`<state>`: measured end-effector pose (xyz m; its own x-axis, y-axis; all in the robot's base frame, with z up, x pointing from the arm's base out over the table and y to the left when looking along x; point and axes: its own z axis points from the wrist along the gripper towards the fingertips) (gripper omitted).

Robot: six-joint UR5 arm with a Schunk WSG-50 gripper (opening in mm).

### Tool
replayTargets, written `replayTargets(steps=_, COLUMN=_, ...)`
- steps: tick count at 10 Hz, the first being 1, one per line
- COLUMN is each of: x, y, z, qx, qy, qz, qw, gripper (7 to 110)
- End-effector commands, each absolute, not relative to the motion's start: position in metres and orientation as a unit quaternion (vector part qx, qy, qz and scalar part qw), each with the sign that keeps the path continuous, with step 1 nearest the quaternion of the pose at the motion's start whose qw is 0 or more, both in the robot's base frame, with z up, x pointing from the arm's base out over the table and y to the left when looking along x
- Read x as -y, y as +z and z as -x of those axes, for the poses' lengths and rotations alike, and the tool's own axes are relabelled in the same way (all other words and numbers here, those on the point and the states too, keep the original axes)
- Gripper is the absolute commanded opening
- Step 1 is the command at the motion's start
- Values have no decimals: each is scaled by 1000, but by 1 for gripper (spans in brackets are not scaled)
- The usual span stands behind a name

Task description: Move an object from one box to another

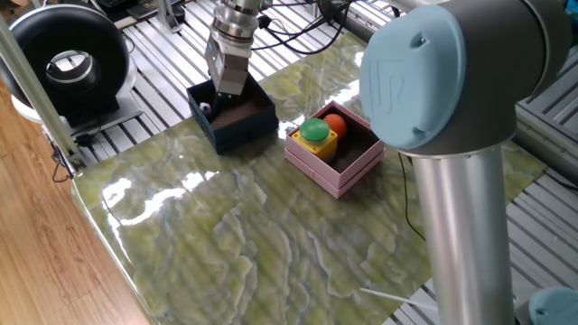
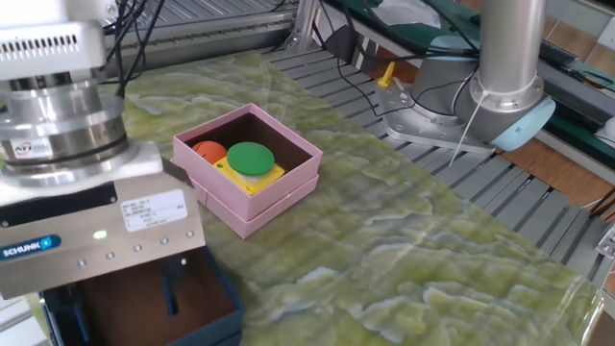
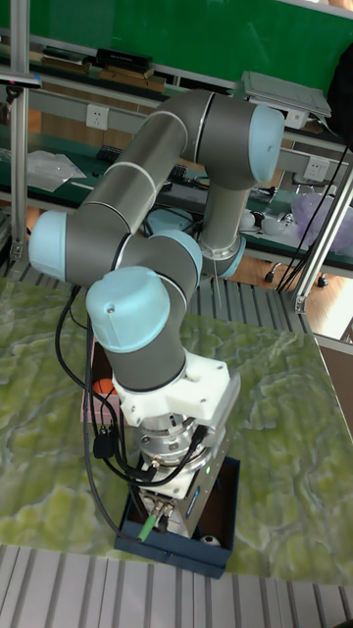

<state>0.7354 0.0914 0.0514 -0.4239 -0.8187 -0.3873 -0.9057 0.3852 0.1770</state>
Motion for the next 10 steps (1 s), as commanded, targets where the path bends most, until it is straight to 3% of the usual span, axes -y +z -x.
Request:
replayTargets(steps=1, x=-87, y=58, z=-749, qx=-827, qy=165, qz=520, qw=136, gripper=66)
replayTargets(steps=8, x=-74, y=44, z=-752, qx=-844, qy=133, qz=497, qw=152, gripper=66)
replayTargets(steps=9, x=-78, y=42, z=-757, qx=-850, qy=131, qz=486, qw=157, gripper=44)
replayTargets(steps=10, x=-81, y=39, z=-762, qx=-855, qy=124, qz=477, qw=161, gripper=44)
